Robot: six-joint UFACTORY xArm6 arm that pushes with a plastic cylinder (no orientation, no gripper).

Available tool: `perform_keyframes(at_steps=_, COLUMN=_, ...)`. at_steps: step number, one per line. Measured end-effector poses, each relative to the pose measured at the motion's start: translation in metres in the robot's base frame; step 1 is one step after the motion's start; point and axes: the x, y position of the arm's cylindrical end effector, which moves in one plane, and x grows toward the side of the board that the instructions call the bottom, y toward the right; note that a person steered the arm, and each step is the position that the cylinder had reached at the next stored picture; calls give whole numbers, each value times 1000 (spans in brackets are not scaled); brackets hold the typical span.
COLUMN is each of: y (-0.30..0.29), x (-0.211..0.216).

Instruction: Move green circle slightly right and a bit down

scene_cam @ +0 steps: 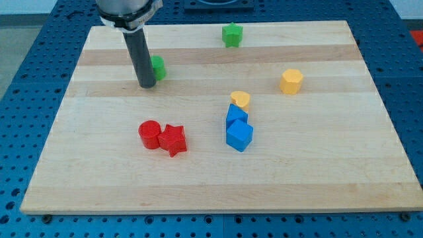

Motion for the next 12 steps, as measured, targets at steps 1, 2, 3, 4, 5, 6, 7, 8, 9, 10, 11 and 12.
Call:
perform_keyframes(at_steps=1, y=10, x=-60)
perform_keyframes(at_steps=2, y=10, x=-60)
perform_keyframes(at_steps=3, y=9, x=-60)
perform_keyframes(at_steps=4, y=-40, x=-86)
perform_keyframes(at_steps=5, y=-46, x=-86)
perform_keyframes(at_steps=6, y=-30, x=-82)
perform_keyframes(at_steps=7, y=21, x=-69)
perform_keyframes(at_steps=8, y=21, x=-69)
perform_keyframes(at_steps=9, y=40, x=-69)
perform_keyframes(at_steps=10, y=95, x=-69)
perform_keyframes(at_steps=11, y=99, x=-69)
perform_keyframes(at_steps=12, y=106, x=-69)
